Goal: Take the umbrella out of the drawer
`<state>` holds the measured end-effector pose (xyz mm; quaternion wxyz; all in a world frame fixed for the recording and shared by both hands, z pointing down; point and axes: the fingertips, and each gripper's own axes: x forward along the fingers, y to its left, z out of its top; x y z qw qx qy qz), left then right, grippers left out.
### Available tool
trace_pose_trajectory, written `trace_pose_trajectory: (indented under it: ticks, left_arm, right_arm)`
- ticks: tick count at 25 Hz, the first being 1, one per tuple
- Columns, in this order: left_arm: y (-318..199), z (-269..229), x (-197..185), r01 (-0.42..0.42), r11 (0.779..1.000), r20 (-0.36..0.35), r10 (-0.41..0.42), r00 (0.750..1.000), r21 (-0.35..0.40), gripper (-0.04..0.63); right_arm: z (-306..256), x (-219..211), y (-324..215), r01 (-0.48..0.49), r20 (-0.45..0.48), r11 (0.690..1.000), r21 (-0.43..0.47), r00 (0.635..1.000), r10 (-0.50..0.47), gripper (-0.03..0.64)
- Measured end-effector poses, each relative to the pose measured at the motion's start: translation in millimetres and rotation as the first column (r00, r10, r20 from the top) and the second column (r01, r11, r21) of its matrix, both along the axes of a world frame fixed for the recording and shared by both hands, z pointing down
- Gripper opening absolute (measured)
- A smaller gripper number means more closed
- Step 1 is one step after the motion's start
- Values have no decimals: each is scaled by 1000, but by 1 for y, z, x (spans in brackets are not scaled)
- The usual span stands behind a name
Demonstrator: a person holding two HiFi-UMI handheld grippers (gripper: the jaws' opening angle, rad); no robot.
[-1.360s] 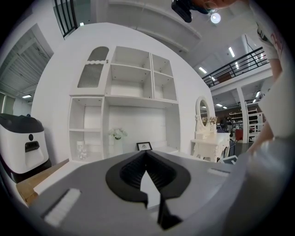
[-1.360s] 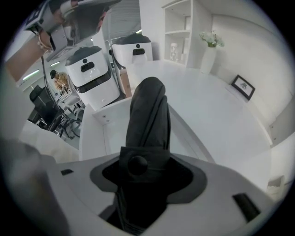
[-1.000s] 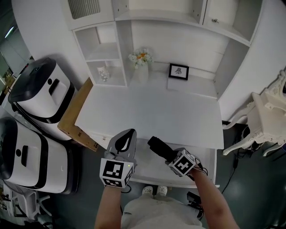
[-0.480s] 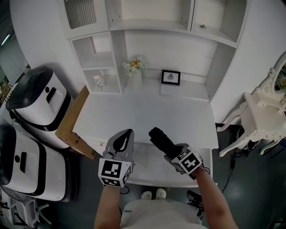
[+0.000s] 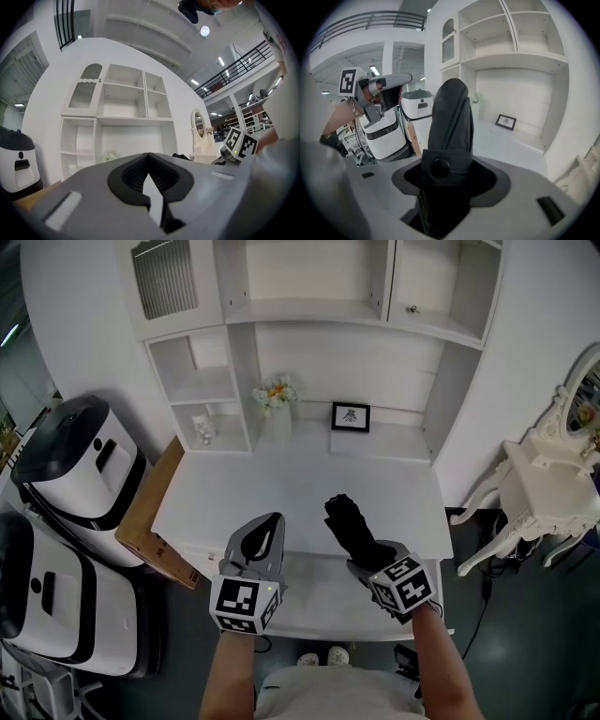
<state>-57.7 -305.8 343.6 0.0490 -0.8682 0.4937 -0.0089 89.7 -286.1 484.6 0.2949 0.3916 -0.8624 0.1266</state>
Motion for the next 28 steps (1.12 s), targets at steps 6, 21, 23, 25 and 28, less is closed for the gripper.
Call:
trace_pose_trajectory:
  ticks: [6,21,23,25,28]
  left_arm:
    - [-4,-11,8,-9,1000,-9,9,1000,27,9]
    - [-9,-36,25,-53,994,7,52,999,95,9]
    - [-10,-42,27,-57,993,7,57,998,106,9]
    - [-11,-46,28,-59,991,5,59,998,117,9]
    - [-13,-52,27,-56,989,3,57,998,133,9]
  right_arm:
    - [-32,12,-8,-70,84,994,80,994,63,258]
    - [-114,41,-21,-244,284,916,318,946,153,258]
    - [-125,44,-22,-255,290,902,347,944,156,258]
    - [-136,47,-22,-267,296,887,377,942,158,258]
    - [-152,51,-21,-283,308,861,423,938,157,258]
